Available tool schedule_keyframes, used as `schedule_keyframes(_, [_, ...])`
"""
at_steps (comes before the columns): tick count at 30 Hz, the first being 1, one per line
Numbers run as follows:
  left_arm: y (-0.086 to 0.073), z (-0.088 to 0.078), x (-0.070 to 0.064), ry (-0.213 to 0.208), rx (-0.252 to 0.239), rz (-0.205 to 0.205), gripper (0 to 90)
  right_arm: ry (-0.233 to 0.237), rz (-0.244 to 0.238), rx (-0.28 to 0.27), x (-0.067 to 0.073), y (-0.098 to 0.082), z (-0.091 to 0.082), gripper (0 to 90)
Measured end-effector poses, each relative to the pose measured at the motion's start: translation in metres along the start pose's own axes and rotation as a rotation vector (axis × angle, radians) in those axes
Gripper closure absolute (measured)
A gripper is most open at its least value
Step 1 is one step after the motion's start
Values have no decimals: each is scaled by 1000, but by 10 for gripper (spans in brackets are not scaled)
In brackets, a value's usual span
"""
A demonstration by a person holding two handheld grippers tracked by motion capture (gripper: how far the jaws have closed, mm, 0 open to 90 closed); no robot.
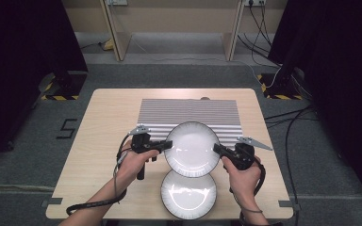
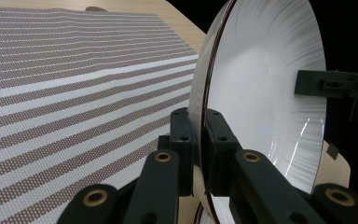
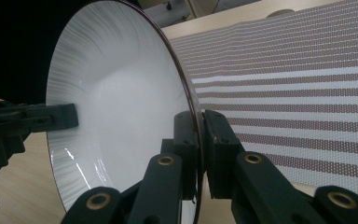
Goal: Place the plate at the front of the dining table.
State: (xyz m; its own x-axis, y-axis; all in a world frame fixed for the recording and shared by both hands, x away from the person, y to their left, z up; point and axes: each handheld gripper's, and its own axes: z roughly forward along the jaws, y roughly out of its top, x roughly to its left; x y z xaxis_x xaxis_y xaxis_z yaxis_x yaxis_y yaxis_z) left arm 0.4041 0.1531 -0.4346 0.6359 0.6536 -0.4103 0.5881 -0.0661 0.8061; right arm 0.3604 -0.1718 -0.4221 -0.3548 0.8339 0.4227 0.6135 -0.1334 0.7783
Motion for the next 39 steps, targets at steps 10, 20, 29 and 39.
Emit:
schedule_keyframes(10, [5,1,4,1,-5,-1,832,-6,-7,0,1,6,4,845])
schedule_keyframes(20, [9,4,7,3,-9,-1,833,-6,-9,-4,0,12,8,844])
schedule_keyframes(29, [8,12,11,2,-18,-20,834,-6,1,-3,-6,15,12,836])
schedule_keyframes(39, [15,15,12,11,-23,-6,834,-15,-2,-10,-8,20,15,836])
